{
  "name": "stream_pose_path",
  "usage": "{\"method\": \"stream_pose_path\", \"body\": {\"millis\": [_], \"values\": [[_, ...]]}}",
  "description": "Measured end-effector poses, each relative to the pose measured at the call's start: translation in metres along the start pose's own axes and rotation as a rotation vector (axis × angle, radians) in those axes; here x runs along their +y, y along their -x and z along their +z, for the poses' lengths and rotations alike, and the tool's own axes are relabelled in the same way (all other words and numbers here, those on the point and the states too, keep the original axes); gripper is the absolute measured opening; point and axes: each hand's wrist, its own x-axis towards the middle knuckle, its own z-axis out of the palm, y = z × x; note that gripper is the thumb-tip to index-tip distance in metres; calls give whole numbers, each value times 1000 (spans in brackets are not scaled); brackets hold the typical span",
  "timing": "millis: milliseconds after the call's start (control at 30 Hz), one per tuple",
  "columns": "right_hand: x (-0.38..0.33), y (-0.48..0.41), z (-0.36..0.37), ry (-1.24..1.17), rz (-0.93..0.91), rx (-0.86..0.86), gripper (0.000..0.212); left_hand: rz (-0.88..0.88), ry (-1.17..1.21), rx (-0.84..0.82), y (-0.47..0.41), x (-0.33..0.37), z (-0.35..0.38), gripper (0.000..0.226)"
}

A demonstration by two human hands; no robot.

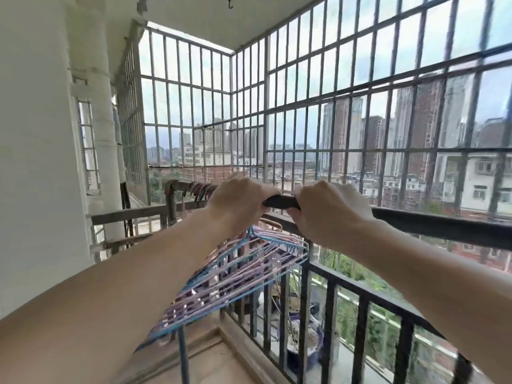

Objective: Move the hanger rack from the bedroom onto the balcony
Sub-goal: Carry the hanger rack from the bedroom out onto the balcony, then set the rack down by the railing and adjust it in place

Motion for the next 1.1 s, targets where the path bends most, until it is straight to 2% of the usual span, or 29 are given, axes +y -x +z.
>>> {"method": "stream_pose_path", "body": {"millis": [100,300,500,700,867,1000,1100], "values": [[3,-12,11,49,28,8,25,58,58,65,-9,-10,15,21],[11,-22,28,136,91,39,28,143,55,93,-34,-24,36,23],[8,-31,27,106,148,-1,27,89,122,58,-45,-26,41,20],[-12,-9,19,146,132,60,31,41,139,77,-18,-22,27,21],[-17,31,9,220,279,-29,59,-77,215,90,4,-2,21,30],[1,64,2,284,260,-36,83,-145,277,54,9,12,16,34],[-4,63,2,259,291,-60,90,-167,272,18,13,15,17,44]]}}
